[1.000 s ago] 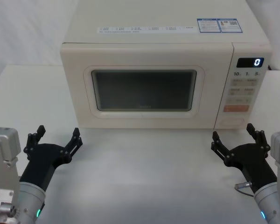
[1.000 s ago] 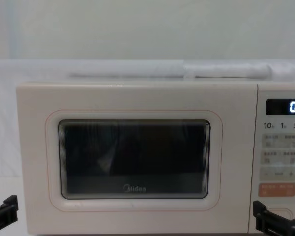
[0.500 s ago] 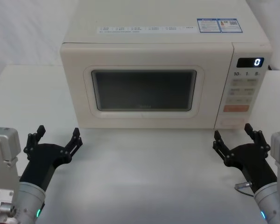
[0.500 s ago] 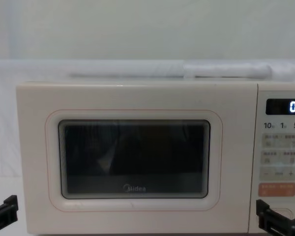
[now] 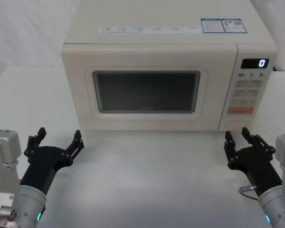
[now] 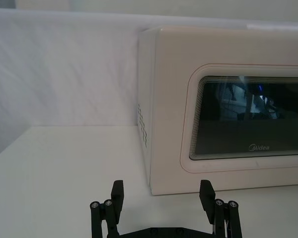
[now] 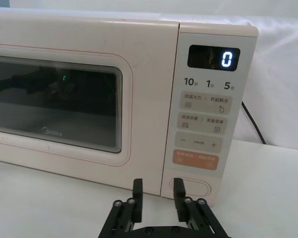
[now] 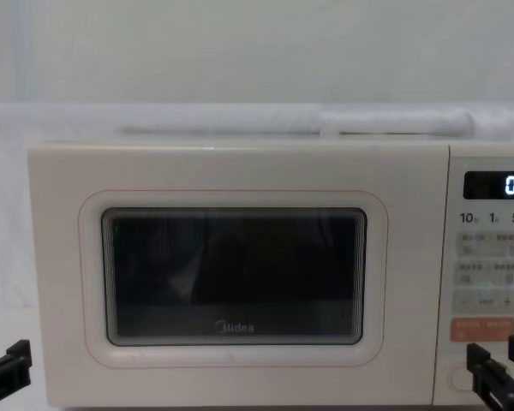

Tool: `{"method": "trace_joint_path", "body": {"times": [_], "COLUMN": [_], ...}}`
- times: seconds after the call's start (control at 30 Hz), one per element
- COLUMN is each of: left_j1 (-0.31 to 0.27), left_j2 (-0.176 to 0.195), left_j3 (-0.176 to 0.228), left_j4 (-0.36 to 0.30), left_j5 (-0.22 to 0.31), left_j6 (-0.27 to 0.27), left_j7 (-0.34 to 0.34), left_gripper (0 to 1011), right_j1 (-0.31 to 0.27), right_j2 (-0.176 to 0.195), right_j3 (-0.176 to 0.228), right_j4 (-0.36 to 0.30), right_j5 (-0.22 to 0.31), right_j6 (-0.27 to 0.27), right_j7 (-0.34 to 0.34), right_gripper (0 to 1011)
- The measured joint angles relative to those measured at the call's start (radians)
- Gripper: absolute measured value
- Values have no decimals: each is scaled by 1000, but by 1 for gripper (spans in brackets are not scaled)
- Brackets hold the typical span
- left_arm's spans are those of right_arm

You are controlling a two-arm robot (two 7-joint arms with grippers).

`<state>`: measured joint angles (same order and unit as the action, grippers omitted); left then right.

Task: Press the button to open the microwave door with one hand; close the microwave door with the other hand.

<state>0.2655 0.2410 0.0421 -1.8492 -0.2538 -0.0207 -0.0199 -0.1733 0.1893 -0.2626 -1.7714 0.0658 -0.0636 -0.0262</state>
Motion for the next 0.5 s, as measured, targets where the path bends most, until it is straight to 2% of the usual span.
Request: {"method": "trace_joint_path", "body": {"times": [0.27,0.3,0.33,0.43,0.5], "left_j1": [0,0,0,0,0], "left_j2": [0,0,0,0,0], "left_j3": [0,0,0,0,0], "left_j4": [0,0,0,0,0], "left_j5": [0,0,0,0,0], "left_j6": [0,0,0,0,0], "left_j7": [0,0,0,0,0], "left_gripper": [1001,1001,1001,1001,1001], "right_j1": [0,0,0,0,0], "right_j2": [0,0,0,0,0], "right_j3": [0,0,0,0,0], "right_j4": [0,0,0,0,0], "right_j5": [0,0,0,0,0], "right_j6": [0,0,0,0,0], "right_j7": [0,0,0,0,0], "right_gripper": [190,137,137,18,0]}}
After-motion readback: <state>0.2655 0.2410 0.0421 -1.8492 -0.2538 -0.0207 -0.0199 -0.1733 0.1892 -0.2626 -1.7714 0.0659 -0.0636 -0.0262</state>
